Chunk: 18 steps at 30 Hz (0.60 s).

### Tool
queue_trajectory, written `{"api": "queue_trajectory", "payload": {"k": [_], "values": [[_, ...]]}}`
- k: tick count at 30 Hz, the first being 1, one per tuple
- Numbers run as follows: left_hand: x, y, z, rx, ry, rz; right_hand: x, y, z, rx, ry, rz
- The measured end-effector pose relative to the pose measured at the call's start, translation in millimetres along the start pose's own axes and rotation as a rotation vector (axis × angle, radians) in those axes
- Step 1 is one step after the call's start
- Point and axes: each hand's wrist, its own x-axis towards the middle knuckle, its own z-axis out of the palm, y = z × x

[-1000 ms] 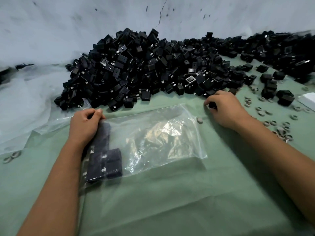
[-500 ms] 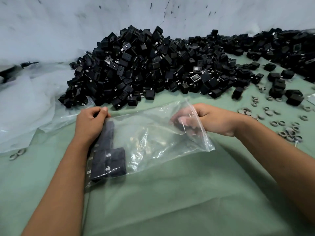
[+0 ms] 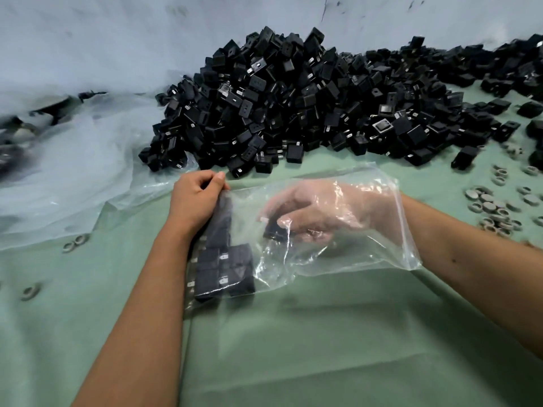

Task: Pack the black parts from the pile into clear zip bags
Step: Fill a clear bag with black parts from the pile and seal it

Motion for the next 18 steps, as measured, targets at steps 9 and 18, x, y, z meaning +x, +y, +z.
{"api": "queue_trajectory", "payload": {"k": [9,18], "values": [[3.0,-2.0,0.0,0.028,0.004,-0.004,31.5,6.9,18.8,0.079,-0.044,-0.282],[3.4,-5.1,0.4,-0.009,0.003,-0.014,41.4,8.1,29.8,-0.193,0.051,-0.364]]}}
